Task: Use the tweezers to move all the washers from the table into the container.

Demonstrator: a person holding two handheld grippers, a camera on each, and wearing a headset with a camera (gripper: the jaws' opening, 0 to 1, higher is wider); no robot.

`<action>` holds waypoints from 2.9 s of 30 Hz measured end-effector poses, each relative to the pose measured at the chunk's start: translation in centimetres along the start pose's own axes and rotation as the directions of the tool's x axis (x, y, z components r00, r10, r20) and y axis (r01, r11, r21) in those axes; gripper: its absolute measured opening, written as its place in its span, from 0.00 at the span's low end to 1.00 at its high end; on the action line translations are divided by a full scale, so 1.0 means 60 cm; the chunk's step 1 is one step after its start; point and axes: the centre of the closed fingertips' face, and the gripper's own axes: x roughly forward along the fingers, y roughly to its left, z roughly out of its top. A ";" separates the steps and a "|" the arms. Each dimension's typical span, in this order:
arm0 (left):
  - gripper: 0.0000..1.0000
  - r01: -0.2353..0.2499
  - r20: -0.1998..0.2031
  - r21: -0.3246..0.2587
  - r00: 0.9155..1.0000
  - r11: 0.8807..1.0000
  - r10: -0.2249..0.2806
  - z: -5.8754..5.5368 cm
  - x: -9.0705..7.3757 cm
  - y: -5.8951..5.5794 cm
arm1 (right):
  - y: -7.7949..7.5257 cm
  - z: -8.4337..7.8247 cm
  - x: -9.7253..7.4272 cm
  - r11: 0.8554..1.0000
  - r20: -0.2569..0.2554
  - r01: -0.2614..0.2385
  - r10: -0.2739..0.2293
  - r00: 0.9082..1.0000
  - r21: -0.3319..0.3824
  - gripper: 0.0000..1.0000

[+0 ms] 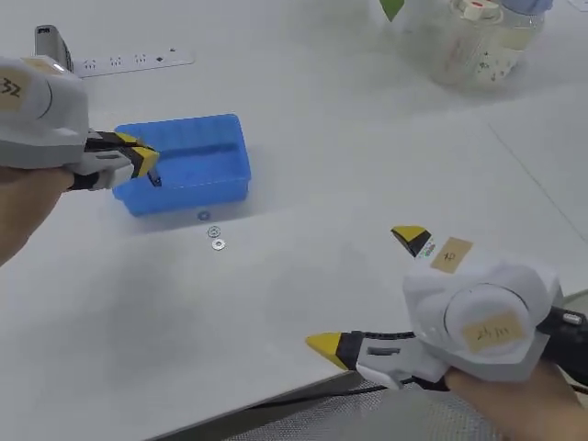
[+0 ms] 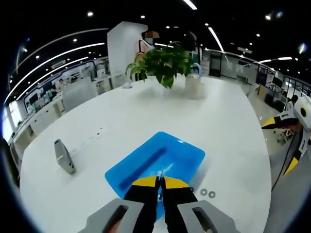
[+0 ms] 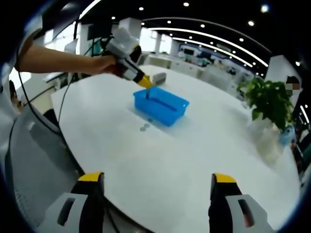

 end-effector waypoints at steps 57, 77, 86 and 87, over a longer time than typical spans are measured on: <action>0.00 0.081 0.125 0.034 0.989 0.996 -0.085 0.047 -0.042 -0.112 | 0.000 0.000 -0.001 1.000 0.002 0.003 -0.003 1.000 -0.014 0.87; 0.00 0.086 0.098 0.050 0.991 0.995 -0.091 0.026 -0.009 -0.113 | -0.002 0.000 -0.001 1.000 0.000 0.007 -0.007 1.000 -0.009 0.86; 0.00 0.084 0.106 0.050 0.990 0.995 -0.089 0.016 -0.003 -0.116 | -0.002 -0.001 0.000 1.000 -0.004 0.008 -0.008 1.000 -0.007 0.85; 0.00 0.084 0.105 0.053 0.990 0.995 -0.090 0.015 -0.002 -0.116 | -0.002 -0.001 0.000 1.000 -0.005 0.007 -0.007 1.000 -0.007 0.85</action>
